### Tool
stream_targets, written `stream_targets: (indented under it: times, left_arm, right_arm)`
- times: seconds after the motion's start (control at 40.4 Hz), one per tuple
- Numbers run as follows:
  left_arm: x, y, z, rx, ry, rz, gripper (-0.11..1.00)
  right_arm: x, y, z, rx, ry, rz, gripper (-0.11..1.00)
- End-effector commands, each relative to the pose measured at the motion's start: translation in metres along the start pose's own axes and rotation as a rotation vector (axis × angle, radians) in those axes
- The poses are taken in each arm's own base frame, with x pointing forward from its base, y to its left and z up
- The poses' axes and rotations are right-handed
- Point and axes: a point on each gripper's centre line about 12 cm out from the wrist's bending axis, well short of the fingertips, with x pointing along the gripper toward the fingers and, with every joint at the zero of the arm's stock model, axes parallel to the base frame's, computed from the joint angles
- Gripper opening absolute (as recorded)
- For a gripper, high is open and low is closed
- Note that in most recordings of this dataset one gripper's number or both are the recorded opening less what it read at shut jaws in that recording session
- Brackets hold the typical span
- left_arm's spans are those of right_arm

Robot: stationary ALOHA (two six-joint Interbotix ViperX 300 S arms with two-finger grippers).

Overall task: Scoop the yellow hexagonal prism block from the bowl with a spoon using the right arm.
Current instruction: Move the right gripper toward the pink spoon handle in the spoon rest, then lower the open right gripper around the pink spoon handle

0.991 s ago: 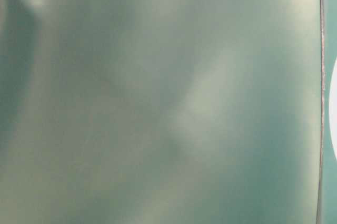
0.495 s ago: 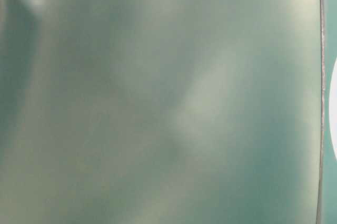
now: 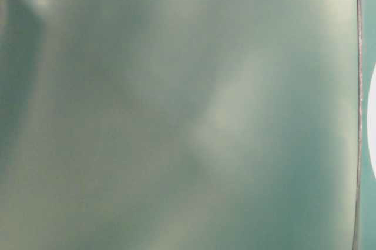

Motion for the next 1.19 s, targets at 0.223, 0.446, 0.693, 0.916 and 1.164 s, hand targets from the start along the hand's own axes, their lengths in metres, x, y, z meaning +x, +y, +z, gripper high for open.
stream_targets:
  times: [0.223,0.446,0.693,0.916,1.164]
  left_arm:
    - [0.003,0.0,0.01,0.0,-0.029,0.001,-0.01]
    - [0.003,0.0,0.009,0.0,-0.025,0.001,-0.01]
    - [0.003,0.0,0.009,0.0,-0.025,0.001,-0.01]
    - [0.004,0.0,0.008,0.0,-0.02,0.001,-0.01]
    - [0.004,0.0,0.007,0.0,-0.018,0.001,-0.01]
  right_arm:
    - [0.007,0.0,0.001,0.019,0.012,-0.005,0.32]
    - [0.015,-0.001,-0.017,0.082,0.081,-0.01,0.62]
    - [0.029,0.007,-0.046,0.097,0.203,0.016,0.61]
    - [0.042,0.016,-0.073,0.094,0.278,0.04,0.61]
    - [0.046,0.019,-0.107,0.123,0.306,0.031,0.61]
